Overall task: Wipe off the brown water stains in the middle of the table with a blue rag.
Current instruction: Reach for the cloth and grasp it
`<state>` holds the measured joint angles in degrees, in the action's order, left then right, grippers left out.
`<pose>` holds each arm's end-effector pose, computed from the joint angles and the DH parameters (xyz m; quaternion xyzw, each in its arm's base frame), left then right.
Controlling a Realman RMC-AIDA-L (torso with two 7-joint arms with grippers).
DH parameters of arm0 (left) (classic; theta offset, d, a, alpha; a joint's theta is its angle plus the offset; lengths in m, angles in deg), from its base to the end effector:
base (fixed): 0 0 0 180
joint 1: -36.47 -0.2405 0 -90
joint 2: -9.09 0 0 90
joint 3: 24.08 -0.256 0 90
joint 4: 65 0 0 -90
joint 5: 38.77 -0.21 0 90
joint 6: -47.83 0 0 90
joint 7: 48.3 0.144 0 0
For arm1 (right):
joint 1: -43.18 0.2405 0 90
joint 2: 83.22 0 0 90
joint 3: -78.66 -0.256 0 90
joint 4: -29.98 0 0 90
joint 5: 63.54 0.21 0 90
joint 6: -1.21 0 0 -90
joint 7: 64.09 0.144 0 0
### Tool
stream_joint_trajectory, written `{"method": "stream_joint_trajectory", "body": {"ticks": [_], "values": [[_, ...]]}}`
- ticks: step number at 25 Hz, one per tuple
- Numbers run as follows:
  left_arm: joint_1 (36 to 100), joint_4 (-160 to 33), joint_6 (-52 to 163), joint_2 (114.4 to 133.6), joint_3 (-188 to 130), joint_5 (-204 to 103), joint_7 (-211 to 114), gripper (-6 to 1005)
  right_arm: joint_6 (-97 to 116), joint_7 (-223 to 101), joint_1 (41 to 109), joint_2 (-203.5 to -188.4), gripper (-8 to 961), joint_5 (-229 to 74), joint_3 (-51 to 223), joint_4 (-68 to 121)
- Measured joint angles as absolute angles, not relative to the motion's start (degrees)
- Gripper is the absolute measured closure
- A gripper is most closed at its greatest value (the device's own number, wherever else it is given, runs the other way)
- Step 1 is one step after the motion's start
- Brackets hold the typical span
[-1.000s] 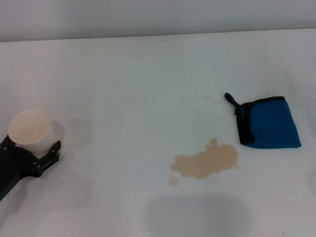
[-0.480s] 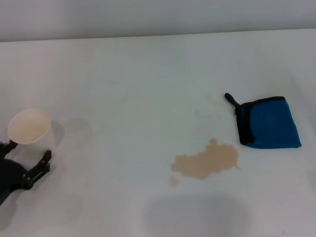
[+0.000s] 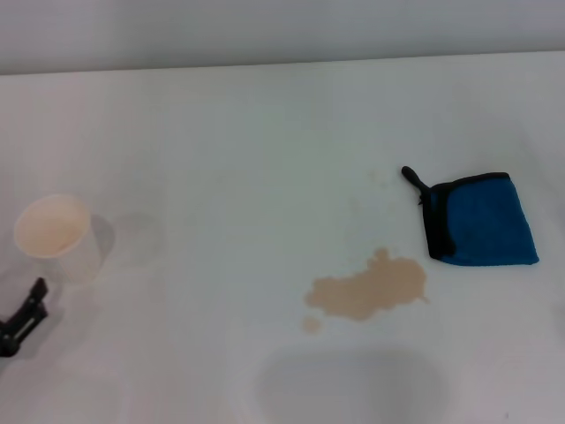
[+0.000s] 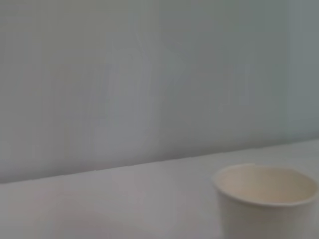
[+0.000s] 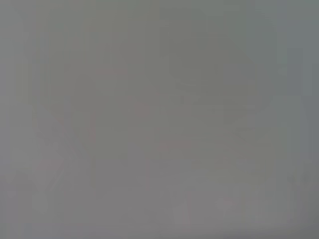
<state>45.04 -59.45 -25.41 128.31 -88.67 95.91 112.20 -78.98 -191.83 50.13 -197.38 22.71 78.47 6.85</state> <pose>-0.3886 0.2115 -0.0341 -0.7912 -0.2566 -0.2265 0.5068 0.4476 0.1969 0.1227 -0.6455 0.3400 0.2878 0.6204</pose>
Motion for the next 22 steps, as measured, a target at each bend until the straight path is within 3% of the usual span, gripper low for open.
{"method": "stream_joint_trajectory", "body": {"ticks": [8, 22], "values": [[43.34, -60.09, -27.77, 128.35, -88.67, 102.21, 110.78, 116, -83.33, -163.40, 50.32, -197.33, 91, 11.63, 78.66, -10.11], [43.24, -60.19, -27.46, 128.28, -88.68, 105.70, 111.13, 117, -95.10, -120.03, 55.09, -193.85, 94, -5.92, 97.98, -44.01]]}}
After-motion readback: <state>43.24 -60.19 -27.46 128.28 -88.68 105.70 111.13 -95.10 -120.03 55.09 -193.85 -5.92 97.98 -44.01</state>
